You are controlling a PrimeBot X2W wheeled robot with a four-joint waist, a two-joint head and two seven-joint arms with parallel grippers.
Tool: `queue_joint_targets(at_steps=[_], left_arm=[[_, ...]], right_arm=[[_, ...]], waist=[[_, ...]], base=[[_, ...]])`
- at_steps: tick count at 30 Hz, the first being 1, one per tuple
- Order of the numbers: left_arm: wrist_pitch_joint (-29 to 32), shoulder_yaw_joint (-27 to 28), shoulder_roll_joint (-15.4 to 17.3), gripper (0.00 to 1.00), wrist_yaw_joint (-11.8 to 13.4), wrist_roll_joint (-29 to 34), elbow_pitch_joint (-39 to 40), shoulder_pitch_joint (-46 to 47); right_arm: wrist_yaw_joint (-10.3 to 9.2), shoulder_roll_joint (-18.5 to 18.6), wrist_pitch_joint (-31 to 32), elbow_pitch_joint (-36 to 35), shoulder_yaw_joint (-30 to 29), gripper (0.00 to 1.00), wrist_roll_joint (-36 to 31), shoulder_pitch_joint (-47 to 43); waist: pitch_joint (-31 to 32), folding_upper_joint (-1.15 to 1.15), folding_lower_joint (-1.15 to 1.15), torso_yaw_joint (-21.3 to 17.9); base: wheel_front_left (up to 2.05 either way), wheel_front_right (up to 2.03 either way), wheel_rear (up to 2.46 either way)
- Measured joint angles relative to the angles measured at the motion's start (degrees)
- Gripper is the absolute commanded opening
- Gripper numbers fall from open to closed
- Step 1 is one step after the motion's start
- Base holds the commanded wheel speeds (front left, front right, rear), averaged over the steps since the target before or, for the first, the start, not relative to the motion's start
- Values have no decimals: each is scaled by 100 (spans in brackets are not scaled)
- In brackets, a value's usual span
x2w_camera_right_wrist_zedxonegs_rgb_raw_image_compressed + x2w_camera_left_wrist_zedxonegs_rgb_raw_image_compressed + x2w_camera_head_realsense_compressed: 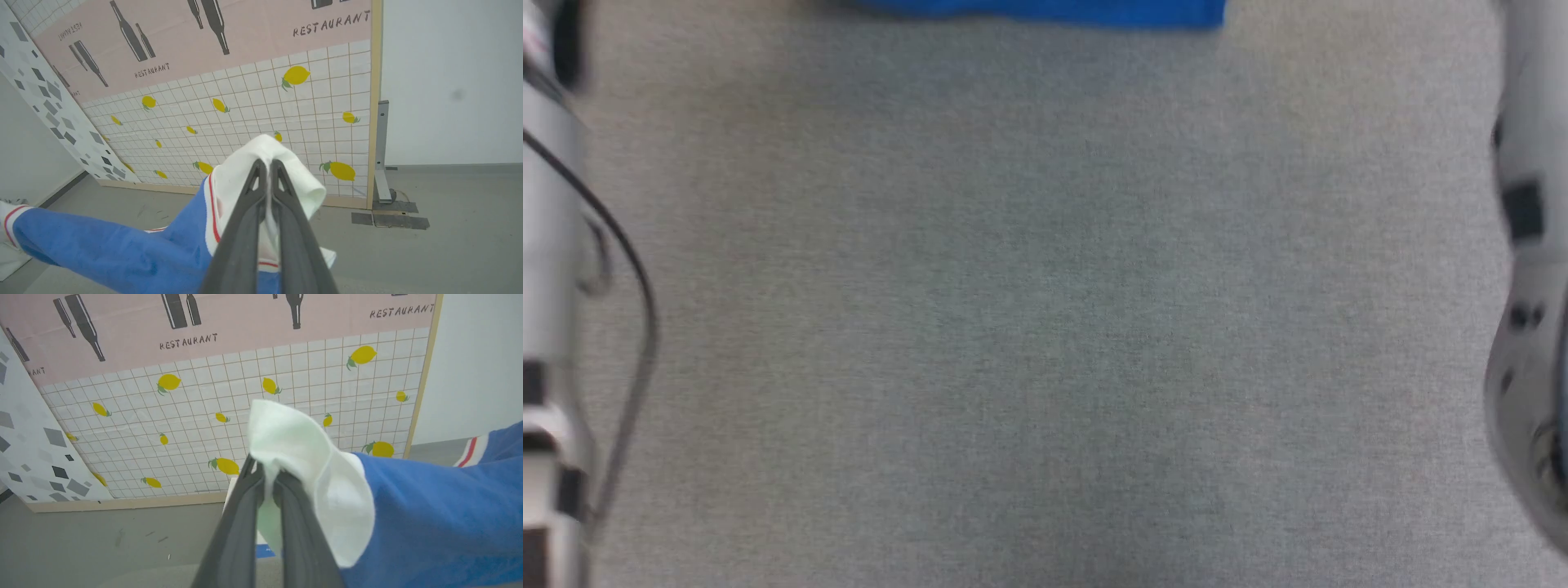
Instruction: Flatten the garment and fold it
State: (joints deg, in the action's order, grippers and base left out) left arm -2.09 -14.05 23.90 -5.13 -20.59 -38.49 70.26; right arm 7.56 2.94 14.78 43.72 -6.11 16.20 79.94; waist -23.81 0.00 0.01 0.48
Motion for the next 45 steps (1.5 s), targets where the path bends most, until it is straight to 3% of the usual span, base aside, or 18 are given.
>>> queue_joint_targets(at_steps=[7,16,26,27,32,37,45], left_arm=[[-113,-200,-231,0,-136,-397,80,-1660],[-34,-250,-556,0,-51,-1040,910,-4185],[917,146,-474,0,762,-1817,2118,-6602],[1272,268,-343,0,1091,-1913,2466,-7063],[1735,389,-221,0,1659,-2000,2917,-7537],[2092,376,-179,0,2135,-1958,3239,-7775],[1889,409,-374,0,2051,-2084,3190,-7795]], right_arm=[[0,378,378,-1096,559,0,917,-2102],[0,697,1308,-2716,476,0,1767,-5410],[0,605,2425,-3952,12,0,1827,-7788],[0,601,2716,-4355,-144,0,1652,-8238],[1,583,3212,-4776,-333,0,1394,-8612],[0,611,3742,-5128,-159,0,1004,-8786],[0,568,3914,-4584,554,0,360,-8635]], waist=[[507,0,0,122],[1250,0,-1,235],[1913,0,-1,192],[2058,0,-1,184],[2185,0,-2,179],[2223,0,-2,194],[2188,0,-1,143]], base=[[0,0,0],[0,0,0],[0,0,0],[0,0,0],[0,0,0],[0,0,0],[0,0,0]])
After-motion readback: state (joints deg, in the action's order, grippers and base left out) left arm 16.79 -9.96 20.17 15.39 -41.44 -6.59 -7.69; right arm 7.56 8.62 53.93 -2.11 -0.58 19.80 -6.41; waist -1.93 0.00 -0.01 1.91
